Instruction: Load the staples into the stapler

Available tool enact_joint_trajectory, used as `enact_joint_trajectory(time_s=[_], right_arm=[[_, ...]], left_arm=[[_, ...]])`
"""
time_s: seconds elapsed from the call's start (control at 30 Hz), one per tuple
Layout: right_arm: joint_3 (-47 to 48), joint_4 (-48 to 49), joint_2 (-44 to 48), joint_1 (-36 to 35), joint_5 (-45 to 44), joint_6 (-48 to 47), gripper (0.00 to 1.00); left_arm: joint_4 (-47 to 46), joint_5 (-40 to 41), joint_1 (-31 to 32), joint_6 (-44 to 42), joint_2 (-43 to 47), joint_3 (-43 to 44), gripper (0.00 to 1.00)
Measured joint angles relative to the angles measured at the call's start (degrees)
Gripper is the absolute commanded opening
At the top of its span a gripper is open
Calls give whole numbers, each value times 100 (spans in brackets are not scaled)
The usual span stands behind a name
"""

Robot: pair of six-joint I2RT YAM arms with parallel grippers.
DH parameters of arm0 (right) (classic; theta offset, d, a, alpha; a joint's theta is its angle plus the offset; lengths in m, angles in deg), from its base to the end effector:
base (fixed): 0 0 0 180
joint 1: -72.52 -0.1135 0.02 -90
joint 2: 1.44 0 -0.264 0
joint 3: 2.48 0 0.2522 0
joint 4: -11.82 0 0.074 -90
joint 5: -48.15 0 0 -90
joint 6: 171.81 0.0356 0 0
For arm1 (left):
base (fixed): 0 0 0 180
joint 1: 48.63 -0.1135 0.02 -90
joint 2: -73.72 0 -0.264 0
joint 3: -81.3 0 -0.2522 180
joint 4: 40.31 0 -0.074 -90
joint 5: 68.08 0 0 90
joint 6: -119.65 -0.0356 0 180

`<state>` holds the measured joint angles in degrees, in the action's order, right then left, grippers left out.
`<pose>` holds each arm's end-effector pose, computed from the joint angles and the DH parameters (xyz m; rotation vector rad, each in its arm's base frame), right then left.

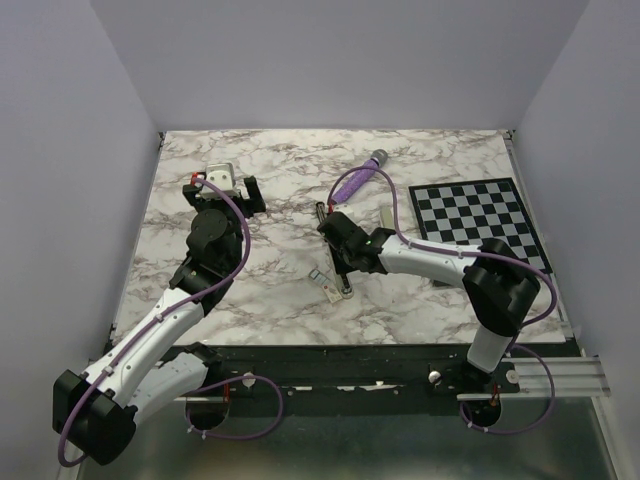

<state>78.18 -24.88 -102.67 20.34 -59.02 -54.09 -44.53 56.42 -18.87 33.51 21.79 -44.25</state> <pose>0.2327 0.2826 0.1930 -0.4232 2.4780 0.1829 0.1939 -0.0876 0.3446 -0.1619 1.4651 -0.0392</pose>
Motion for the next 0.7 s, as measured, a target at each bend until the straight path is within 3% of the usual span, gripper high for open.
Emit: enact_joint_trajectory(time_s=[0.4, 0.5, 0.7], right_arm=[[0, -7, -24, 0, -20, 92, 41], [0, -11, -24, 0, -70, 79, 54], [243, -144, -24, 168, -92, -136, 64]], left_arm=[[0, 0, 0, 0, 2, 0, 94], [0, 0, 0, -2, 2, 0, 94], [2, 0, 0, -4, 7, 0, 94]])
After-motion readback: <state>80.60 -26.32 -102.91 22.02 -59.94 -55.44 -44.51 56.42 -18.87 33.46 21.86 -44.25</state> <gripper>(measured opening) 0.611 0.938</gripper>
